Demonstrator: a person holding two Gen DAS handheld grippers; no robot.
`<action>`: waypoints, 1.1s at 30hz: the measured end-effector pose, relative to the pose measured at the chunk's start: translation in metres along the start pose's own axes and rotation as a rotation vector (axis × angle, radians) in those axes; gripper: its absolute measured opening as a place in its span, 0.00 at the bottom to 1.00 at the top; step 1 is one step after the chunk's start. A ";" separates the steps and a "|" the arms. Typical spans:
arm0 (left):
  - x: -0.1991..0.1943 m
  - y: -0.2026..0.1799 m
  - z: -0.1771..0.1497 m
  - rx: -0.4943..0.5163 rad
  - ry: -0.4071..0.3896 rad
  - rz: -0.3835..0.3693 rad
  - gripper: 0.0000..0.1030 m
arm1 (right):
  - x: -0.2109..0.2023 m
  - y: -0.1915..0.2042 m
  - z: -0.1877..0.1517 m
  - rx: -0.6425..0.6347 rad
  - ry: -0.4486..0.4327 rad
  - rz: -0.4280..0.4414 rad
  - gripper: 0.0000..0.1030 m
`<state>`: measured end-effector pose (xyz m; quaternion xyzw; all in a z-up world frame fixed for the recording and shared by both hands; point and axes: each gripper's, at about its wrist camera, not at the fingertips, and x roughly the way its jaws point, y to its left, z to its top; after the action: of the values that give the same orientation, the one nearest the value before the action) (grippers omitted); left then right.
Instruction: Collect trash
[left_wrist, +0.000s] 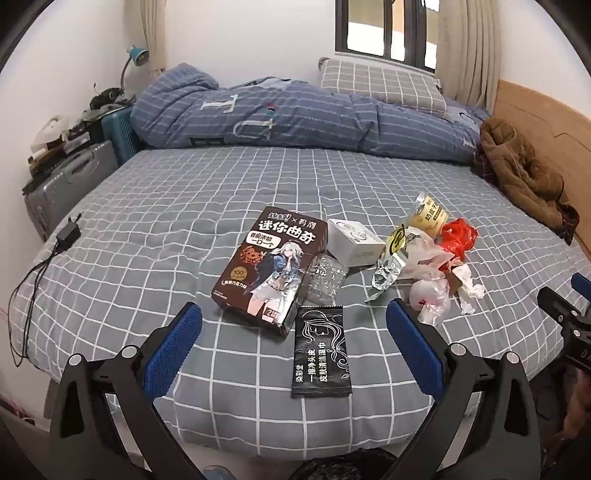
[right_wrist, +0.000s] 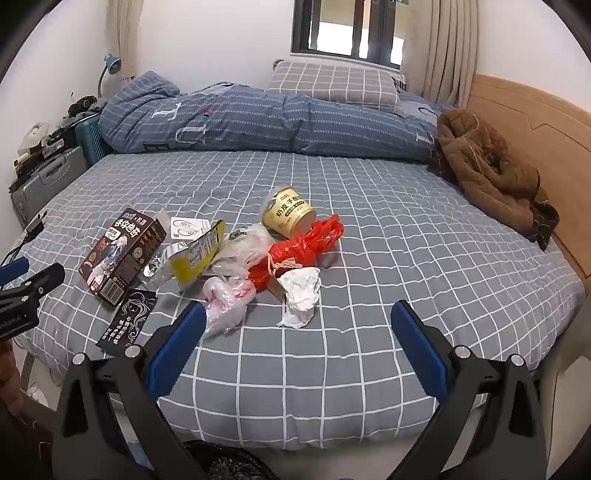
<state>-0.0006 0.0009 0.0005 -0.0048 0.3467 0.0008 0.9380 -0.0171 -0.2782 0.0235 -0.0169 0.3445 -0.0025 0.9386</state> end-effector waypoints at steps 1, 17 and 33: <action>-0.001 0.000 0.000 0.001 0.000 0.000 0.95 | -0.001 -0.002 0.000 0.002 0.000 -0.002 0.93; 0.002 0.003 -0.002 0.019 0.018 0.034 0.95 | -0.002 0.009 -0.002 0.015 -0.001 -0.019 0.93; 0.008 -0.003 -0.005 0.025 0.025 0.034 0.95 | 0.000 0.006 -0.001 0.019 -0.002 -0.019 0.93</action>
<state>0.0021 -0.0021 -0.0081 0.0127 0.3586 0.0123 0.9333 -0.0184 -0.2721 0.0225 -0.0114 0.3433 -0.0148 0.9390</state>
